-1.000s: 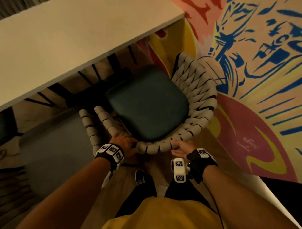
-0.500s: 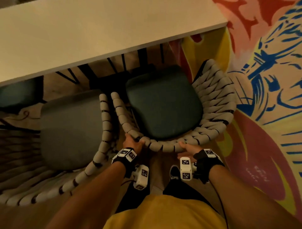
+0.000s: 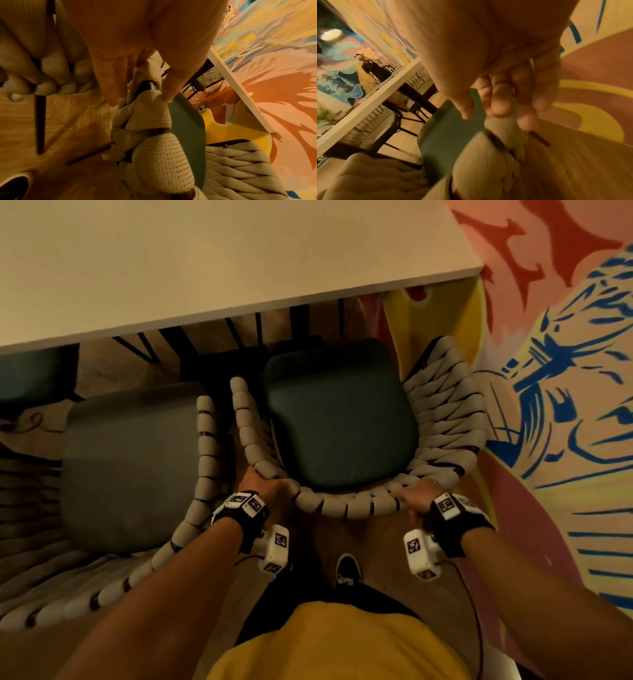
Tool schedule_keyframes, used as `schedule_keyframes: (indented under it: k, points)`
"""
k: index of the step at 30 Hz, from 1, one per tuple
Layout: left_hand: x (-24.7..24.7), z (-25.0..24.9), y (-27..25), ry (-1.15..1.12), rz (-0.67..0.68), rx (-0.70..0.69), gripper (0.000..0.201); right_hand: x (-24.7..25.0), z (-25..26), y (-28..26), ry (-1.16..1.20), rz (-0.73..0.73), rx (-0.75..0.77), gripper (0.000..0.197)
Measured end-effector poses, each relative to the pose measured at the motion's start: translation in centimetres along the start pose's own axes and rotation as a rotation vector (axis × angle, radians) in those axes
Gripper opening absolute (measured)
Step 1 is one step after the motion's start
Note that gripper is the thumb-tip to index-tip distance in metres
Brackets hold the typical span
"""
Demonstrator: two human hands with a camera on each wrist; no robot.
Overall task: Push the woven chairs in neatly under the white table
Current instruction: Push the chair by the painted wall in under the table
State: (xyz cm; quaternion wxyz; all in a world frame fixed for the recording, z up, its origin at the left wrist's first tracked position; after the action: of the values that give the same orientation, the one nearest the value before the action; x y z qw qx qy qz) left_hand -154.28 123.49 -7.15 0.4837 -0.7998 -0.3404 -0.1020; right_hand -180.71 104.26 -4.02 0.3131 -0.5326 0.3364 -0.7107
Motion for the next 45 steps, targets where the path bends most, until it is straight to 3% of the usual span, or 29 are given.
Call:
schedule_keyframes:
  k: [2,4,8,11,13,15,17,19,20,23,25,28,31,36,39,41,45]
  points:
    - [0.3,-0.6,0.4,-0.015,0.001,0.049,0.06,3.1,1.1,0.7,-0.102,-0.17,0.06,0.028]
    - [0.7,-1.0,0.8,-0.059,-0.023,0.117,0.076,5.3,1.0,1.7,-0.151,-0.249,0.055,0.03]
    - [0.3,-0.5,2.3,-0.084,-0.062,0.134,0.093,6.7,-2.7,4.1,-0.233,-0.239,0.011,0.079]
    - [0.4,-1.0,3.3,-0.098,-0.077,0.149,0.109,7.0,-6.4,9.9,-0.181,-0.264,-0.069,0.108]
    - [0.9,-2.0,3.8,-0.051,-0.096,0.179,0.101,7.7,-7.7,14.0,-0.087,-0.272,-0.085,0.11]
    - [1.5,-2.9,4.4,0.033,-0.124,0.208,0.095,9.4,-5.1,10.7,0.008,-0.279,-0.133,0.111]
    - [1.7,-3.5,5.1,0.058,-0.146,0.228,0.094,10.6,-5.6,12.1,0.084,-0.319,-0.218,0.107]
    - [1.8,-3.5,5.9,0.029,-0.163,0.262,0.095,11.2,-4.6,11.9,0.14,-0.244,-0.28,0.115]
    - [1.8,-3.5,6.2,0.003,-0.158,0.269,0.095,11.7,-4.2,11.9,0.189,-0.212,-0.281,0.11]
    - [1.9,-3.9,6.7,-0.097,-0.149,0.237,0.085,12.7,-2.8,11.5,0.384,-0.126,-0.221,0.058]
    - [1.9,-4.2,6.9,-0.124,-0.155,0.226,0.076,13.4,-2.3,10.7,0.46,-0.105,-0.212,0.061]
    - [1.7,-4.8,6.6,-0.168,-0.171,0.228,0.072,13.7,-3.5,13.2,0.425,-0.204,-0.203,0.081]
    - [2.1,-5.0,6.6,-0.167,-0.179,0.224,0.071,13.9,-3.6,12.7,0.332,-0.247,-0.248,0.06]
    - [3.5,-5.5,6.6,-0.144,-0.191,0.178,0.063,12.4,-4.6,15.2,0.307,-0.176,-0.262,0.091]
    - [4.5,-5.9,6.9,-0.157,-0.215,0.145,0.059,12.0,-2.6,13.6,0.365,-0.204,-0.231,0.075]
    - [5.1,-6.0,7.2,-0.168,-0.223,0.127,0.06,11.7,-1.2,13.3,0.358,-0.228,-0.187,0.082]
    - [5.9,-6.2,7.7,-0.126,-0.155,0.103,0.076,11.8,1.0,12.7,0.351,-0.293,-0.139,0.067]
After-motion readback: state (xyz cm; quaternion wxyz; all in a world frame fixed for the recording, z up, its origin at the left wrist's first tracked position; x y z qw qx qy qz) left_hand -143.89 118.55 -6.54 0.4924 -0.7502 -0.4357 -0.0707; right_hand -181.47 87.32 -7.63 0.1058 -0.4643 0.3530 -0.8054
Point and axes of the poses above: each hand's wrist, its own y-axis towards the middle knuckle, its own x-axis out of the back of the hand, z = x × y, the point moved 4 cm from there along y, towards the middle knuckle, and after that the axes turned 2 degrees about -y, right-handed, at the moved point
